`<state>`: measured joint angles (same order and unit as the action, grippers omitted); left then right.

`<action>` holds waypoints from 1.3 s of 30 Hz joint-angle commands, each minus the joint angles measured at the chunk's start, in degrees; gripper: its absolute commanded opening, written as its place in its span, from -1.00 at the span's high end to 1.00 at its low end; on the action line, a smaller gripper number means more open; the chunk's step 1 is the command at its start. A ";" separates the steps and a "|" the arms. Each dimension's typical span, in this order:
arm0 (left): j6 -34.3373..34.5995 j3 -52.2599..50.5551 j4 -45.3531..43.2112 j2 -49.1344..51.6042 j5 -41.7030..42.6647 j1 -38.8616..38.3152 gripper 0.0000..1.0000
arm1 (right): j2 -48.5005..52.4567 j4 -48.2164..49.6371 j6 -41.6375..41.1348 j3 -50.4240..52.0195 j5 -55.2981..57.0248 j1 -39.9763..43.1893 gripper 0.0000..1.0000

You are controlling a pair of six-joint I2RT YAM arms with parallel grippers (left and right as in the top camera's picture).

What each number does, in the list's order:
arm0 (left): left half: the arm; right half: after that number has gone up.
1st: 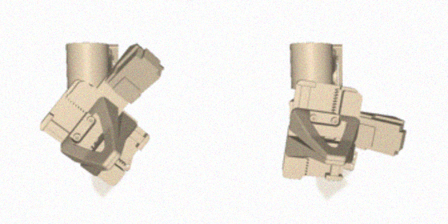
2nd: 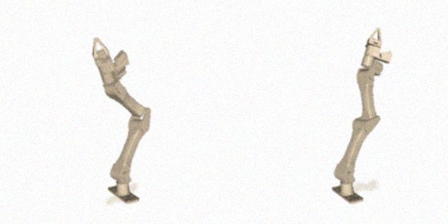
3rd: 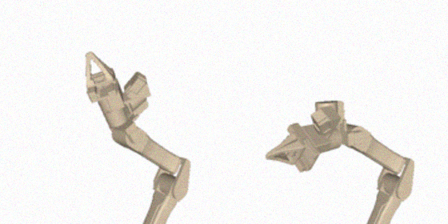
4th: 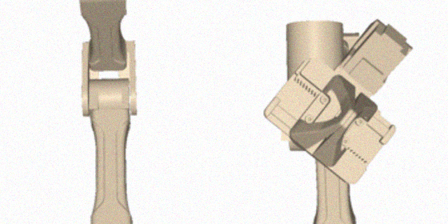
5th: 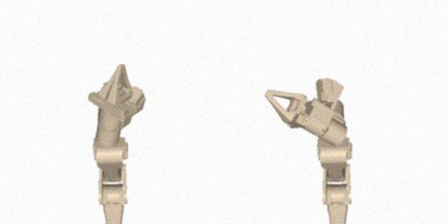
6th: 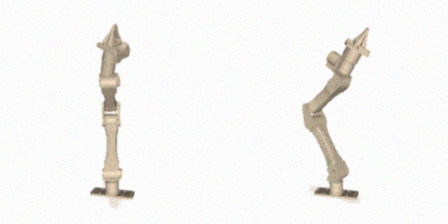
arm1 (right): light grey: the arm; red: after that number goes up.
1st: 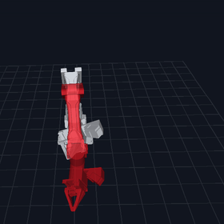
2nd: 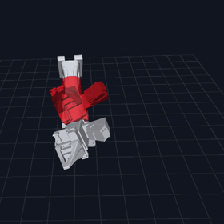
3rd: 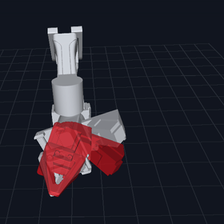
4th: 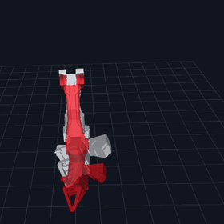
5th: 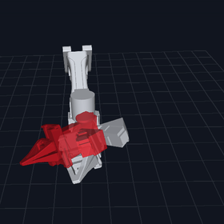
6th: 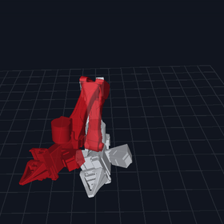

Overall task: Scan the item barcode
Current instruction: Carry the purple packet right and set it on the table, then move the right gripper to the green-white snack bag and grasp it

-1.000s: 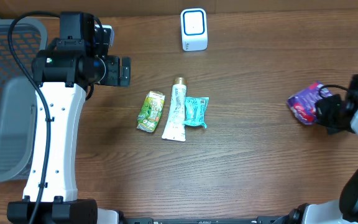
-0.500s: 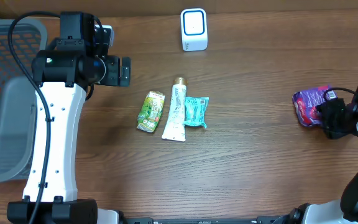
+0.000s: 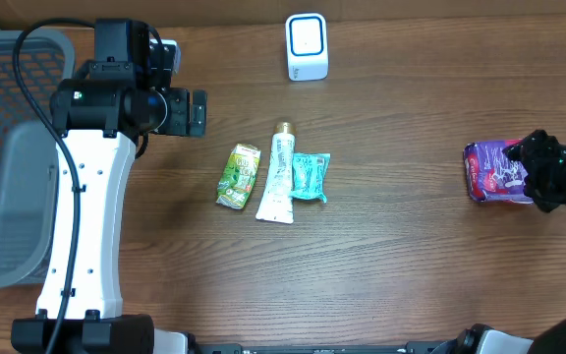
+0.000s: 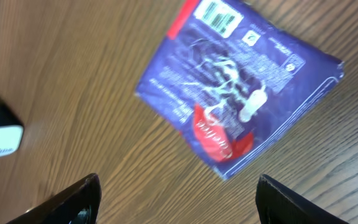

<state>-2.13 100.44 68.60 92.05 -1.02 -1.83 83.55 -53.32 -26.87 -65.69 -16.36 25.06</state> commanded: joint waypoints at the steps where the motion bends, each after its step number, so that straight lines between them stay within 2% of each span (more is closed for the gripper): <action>1: -1.31 1.05 -0.02 -0.28 0.61 -0.07 -1.00 | -3.45 -1.46 1.68 -1.22 -0.55 -2.32 -0.60; 6: -1.31 1.05 -0.02 -0.28 0.61 -0.07 -0.99 | -5.73 -2.45 1.95 -1.22 -2.84 -7.98 -0.62; 20: -1.31 1.05 -0.02 -0.28 0.61 -0.07 -1.00 | -3.72 0.94 6.21 -1.07 -3.26 -32.11 -0.81; 24: -1.31 1.05 -0.02 -0.28 0.61 -0.07 -1.00 | 0.50 5.29 6.84 -1.07 -3.26 -38.51 -0.81; 27: -1.31 1.05 -0.02 -0.28 0.61 -0.07 -0.99 | 6.91 12.90 6.47 -1.07 -5.84 -43.93 -0.84; 34: -1.31 1.05 -0.02 -0.28 0.61 -0.07 -0.99 | 18.18 21.70 1.31 -1.07 -9.18 -47.93 -0.84; 36: -1.31 1.05 -0.02 -0.28 0.61 -0.07 -0.99 | 20.76 22.25 1.31 -1.07 -11.45 -47.93 -0.82; 38: -1.31 1.05 -0.02 -0.28 0.61 -0.07 -0.99 | 22.69 22.27 0.76 -1.07 -12.63 -47.91 -0.65; 39: -1.31 1.05 -0.02 -0.28 0.61 -0.07 -0.99 | 23.54 22.18 -0.31 -1.07 -12.94 -47.91 -0.50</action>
<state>-2.13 100.44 68.60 92.05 -0.99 -1.83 105.01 -31.38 -24.97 -65.73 -25.91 -22.96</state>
